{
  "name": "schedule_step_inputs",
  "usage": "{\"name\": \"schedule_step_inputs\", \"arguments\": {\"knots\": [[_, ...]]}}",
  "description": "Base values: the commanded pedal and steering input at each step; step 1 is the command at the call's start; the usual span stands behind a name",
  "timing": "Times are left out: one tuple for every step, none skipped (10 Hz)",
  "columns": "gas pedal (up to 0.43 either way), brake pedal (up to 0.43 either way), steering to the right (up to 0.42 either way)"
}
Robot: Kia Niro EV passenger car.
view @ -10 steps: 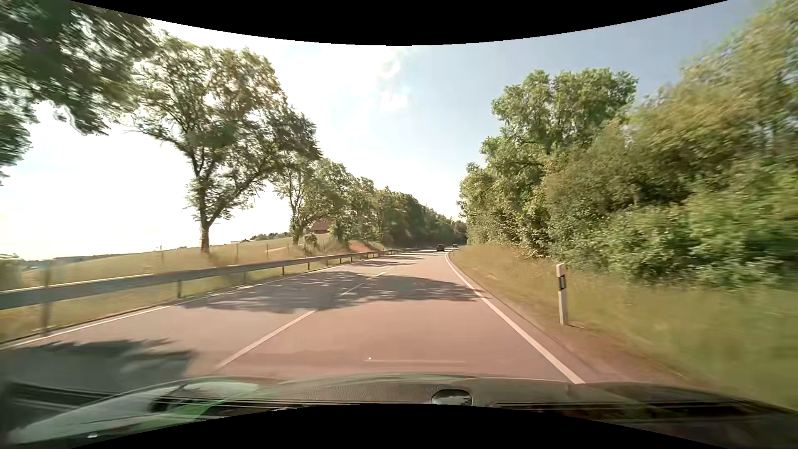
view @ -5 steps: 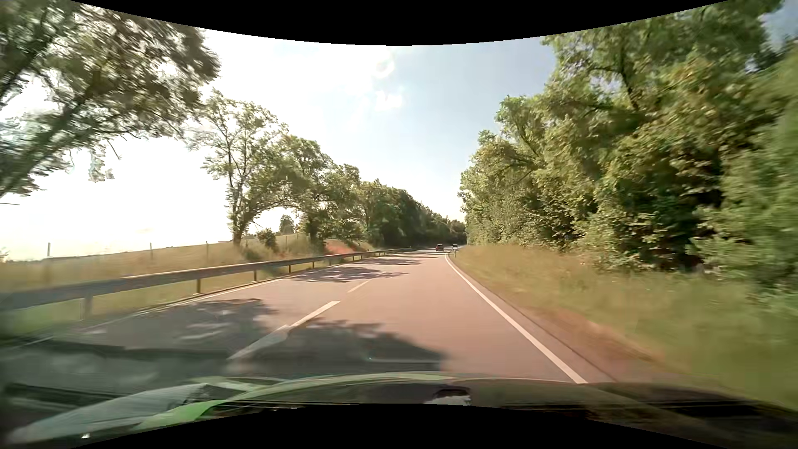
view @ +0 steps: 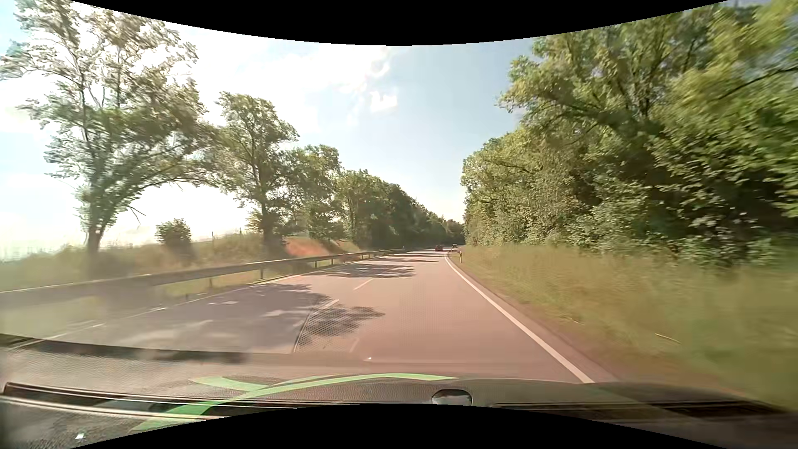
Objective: Follow the waypoints while adhering to traffic rules and regulations
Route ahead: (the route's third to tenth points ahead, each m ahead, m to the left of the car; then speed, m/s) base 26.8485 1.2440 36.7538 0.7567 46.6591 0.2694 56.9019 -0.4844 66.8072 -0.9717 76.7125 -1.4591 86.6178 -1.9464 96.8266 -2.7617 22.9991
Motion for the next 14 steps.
{"name": "schedule_step_inputs", "arguments": {"knots": [[0.378,0.0,0.003],[0.39,0.0,0.004],[0.398,0.0,0.004],[0.409,0.0,0.004],[0.421,0.0,0.004],[0.421,0.0,0.004],[0.421,0.0,0.004],[0.429,0.0,0.004],[0.429,0.0,0.004],[0.429,0.0,0.005],[0.429,0.0,0.005],[0.429,0.0,0.005],[0.429,0.0,0.005],[0.429,0.0,0.005]]}}
